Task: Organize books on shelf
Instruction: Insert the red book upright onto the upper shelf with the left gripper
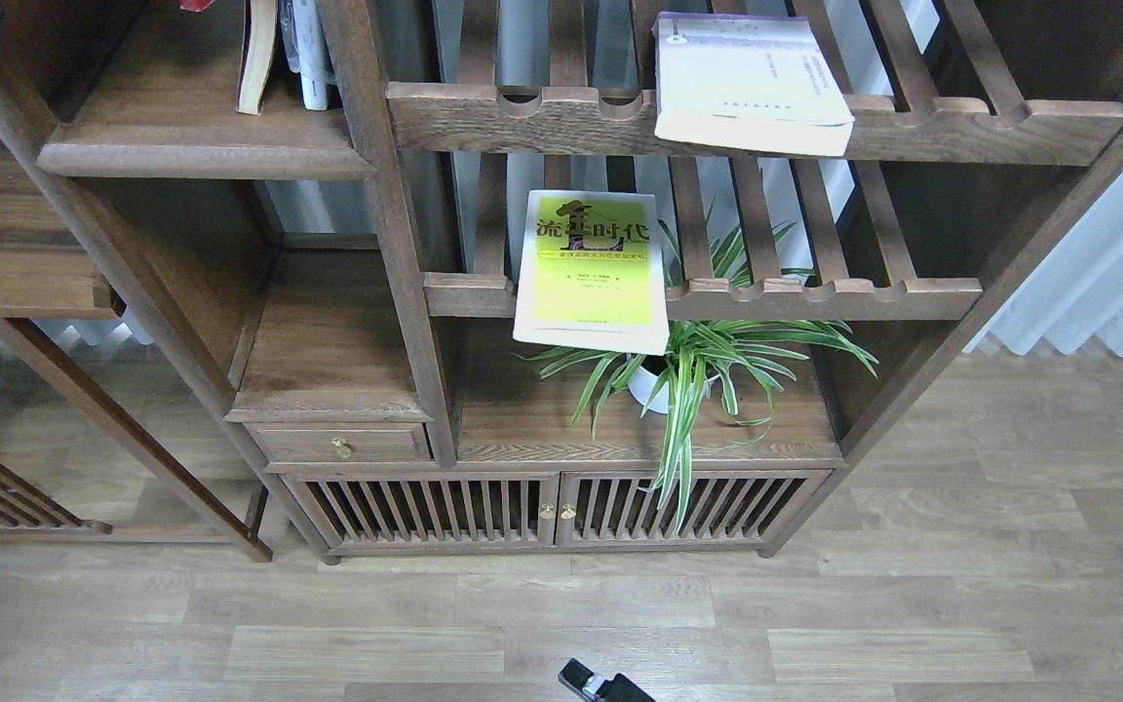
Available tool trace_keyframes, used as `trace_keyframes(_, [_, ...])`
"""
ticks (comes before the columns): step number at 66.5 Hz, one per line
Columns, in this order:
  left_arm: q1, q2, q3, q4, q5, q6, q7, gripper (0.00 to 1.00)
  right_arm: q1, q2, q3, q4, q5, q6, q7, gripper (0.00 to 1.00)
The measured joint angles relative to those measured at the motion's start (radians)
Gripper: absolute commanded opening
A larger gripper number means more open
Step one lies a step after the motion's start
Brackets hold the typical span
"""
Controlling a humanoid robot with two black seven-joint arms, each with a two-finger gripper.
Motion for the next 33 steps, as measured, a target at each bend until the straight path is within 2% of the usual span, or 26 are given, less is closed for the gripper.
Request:
trace_keyframes(17, [0.004, 0.009, 0.06, 0.0, 0.002, 0.001, -0.029, 0.07, 0.001, 0.0, 0.004, 0.001, 0.003, 0.0, 0.0, 0.98])
trace_keyframes(33, [0.003, 0.016, 0.091, -0.001, 0.004, -0.015, -0.031, 0.07, 0.002, 0.0, 0.006, 0.001, 0.003, 0.0, 0.0, 0.98])
